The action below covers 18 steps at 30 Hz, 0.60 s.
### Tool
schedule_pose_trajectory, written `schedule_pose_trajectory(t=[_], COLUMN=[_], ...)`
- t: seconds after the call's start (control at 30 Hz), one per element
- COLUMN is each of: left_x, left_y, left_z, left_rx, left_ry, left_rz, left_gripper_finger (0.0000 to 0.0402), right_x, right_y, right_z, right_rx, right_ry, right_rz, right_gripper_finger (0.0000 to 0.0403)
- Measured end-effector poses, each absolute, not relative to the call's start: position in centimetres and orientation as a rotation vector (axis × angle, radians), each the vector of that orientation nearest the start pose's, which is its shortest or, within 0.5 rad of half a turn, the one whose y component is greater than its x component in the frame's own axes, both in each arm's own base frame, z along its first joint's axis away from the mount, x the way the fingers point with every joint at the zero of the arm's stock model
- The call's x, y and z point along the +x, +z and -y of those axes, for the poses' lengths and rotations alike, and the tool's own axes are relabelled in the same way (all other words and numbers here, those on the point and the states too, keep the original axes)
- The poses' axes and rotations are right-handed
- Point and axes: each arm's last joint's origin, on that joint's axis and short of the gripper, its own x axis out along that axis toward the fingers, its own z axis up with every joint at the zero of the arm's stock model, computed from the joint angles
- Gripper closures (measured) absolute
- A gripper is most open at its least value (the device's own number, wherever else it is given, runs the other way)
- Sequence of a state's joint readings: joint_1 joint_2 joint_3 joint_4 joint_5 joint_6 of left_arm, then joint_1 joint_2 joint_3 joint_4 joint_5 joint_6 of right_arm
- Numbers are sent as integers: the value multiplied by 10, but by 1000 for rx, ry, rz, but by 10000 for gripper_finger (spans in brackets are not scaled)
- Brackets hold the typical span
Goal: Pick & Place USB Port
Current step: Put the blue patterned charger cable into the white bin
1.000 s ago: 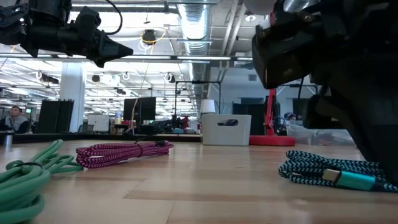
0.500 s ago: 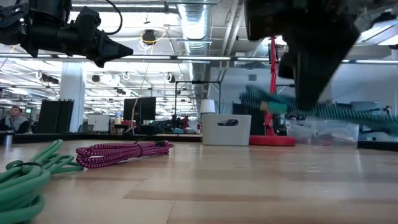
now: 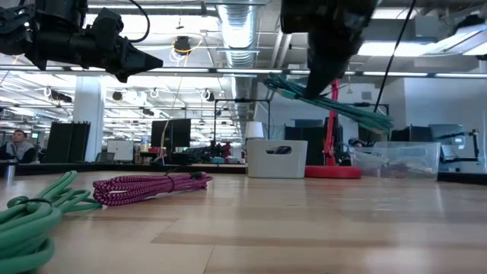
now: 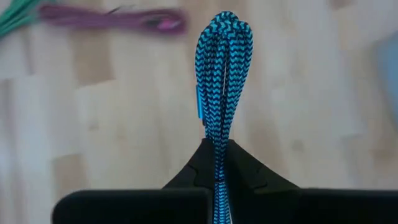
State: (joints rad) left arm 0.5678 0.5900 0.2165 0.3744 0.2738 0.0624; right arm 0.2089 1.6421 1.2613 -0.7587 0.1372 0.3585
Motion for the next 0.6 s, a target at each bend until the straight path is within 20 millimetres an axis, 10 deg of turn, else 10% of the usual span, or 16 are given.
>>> schedule_pose_trajectory(t=[0.6], left_x=[127], left_y=[217], left_z=[-72], left_rx=[62], left_ry=[294], left_rz=[-8], left_gripper_finger=[390], right_x=[330], right_y=[279], right_z=[72], right_rx=[4], right_ry=[-390], right_rz=[-831], right_gripper_finger=[402])
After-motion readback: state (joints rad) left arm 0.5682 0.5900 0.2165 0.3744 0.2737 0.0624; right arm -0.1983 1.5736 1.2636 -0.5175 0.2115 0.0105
